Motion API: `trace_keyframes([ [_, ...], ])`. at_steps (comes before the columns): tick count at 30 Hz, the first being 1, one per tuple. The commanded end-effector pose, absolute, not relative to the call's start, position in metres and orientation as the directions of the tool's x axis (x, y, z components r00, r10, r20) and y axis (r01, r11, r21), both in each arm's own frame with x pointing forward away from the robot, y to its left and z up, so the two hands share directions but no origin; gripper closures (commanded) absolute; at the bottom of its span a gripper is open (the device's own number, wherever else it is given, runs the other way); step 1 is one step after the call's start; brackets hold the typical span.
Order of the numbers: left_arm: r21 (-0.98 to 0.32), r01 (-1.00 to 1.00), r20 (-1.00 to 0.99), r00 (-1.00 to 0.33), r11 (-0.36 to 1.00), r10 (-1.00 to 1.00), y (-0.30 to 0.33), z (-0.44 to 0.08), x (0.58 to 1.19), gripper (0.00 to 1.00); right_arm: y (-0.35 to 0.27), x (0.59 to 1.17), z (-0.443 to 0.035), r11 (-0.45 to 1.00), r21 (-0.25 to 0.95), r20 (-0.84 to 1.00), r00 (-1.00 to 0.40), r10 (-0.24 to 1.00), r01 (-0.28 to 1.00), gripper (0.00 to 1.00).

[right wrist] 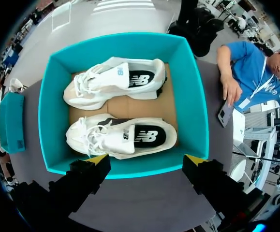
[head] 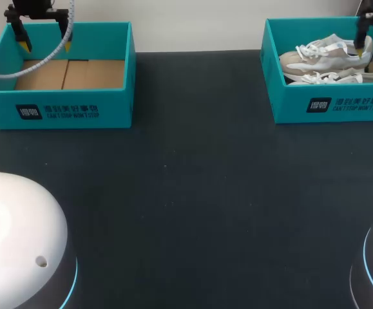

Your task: Take the shoe out of the shoebox, open the shoe tongue, remove and reinsert the insole, then place the shoe into the shoebox

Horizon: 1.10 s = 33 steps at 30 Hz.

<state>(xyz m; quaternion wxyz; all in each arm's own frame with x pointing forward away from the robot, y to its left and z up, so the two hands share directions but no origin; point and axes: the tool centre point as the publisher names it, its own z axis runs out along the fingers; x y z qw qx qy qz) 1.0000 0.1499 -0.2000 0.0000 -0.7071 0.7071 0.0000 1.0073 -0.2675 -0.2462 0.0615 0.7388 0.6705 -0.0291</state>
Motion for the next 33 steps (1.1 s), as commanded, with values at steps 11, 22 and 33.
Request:
trace_keyframes([
  [11,0.000,-1.000,0.000,0.000,0.000,-1.000,0.150,-0.200,1.000,0.00,-0.302,1.012,-0.299,-0.130,0.055,-0.142,0.137,0.980,0.990,0.19],
  [22,0.000,-1.000,0.000,0.000,0.000,-1.000,0.150,-0.200,1.000,0.00,-0.317,1.024,-0.326,-0.145,0.060,-0.156,0.153,0.976,0.988,0.51],
  [33,0.000,-1.000,0.000,0.000,0.000,-1.000,0.150,-0.200,1.000,0.00,-0.324,1.027,-0.348,-0.163,0.055,-0.163,0.170,0.972,0.985,0.51],
])
